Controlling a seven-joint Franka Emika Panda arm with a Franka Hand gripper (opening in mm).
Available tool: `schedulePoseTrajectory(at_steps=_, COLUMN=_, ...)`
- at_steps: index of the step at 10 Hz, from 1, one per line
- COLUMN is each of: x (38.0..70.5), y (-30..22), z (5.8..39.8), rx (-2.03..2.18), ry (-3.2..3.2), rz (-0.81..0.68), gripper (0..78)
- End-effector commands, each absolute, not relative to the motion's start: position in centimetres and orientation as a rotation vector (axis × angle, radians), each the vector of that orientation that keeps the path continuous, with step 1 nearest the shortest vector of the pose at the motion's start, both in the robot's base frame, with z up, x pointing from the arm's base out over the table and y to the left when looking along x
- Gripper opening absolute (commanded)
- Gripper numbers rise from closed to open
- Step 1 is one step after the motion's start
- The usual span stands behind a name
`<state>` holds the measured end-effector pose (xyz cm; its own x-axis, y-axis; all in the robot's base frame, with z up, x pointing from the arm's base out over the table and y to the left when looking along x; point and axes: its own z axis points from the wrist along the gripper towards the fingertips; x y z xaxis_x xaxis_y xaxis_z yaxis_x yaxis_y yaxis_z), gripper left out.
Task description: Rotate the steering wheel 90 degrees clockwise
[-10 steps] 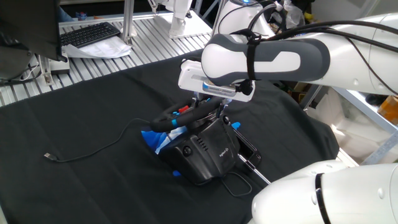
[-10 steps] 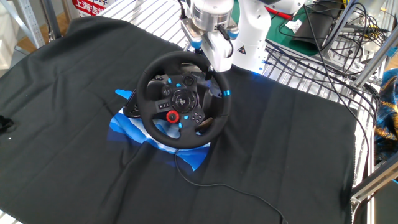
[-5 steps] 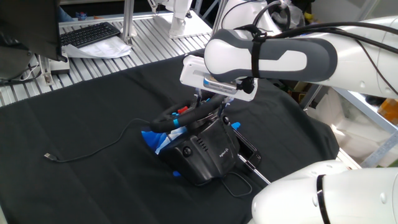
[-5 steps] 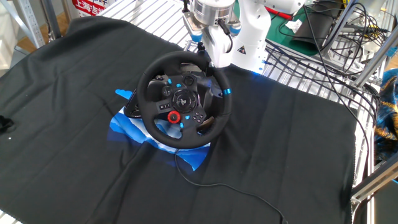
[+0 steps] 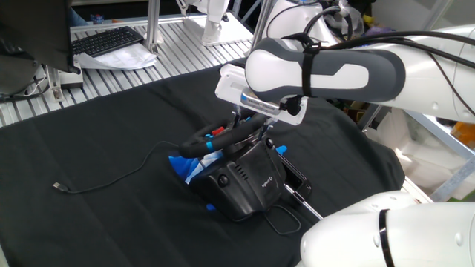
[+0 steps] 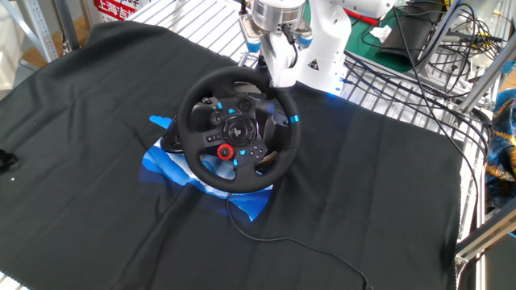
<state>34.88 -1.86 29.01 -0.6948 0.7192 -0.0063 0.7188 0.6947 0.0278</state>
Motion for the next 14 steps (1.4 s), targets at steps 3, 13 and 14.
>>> schedulePoseTrajectory(at_steps=3, x=35.8, y=-1.9, z=29.4, rx=1.228, ry=2.854, rz=0.04, gripper=2.0)
schedulePoseTrajectory(at_steps=13, x=36.5, y=-3.5, z=29.6, rx=1.218, ry=2.842, rz=0.072, gripper=2.0)
schedulePoseTrajectory(at_steps=14, x=36.6, y=-3.6, z=29.9, rx=1.219, ry=2.841, rz=0.071, gripper=2.0)
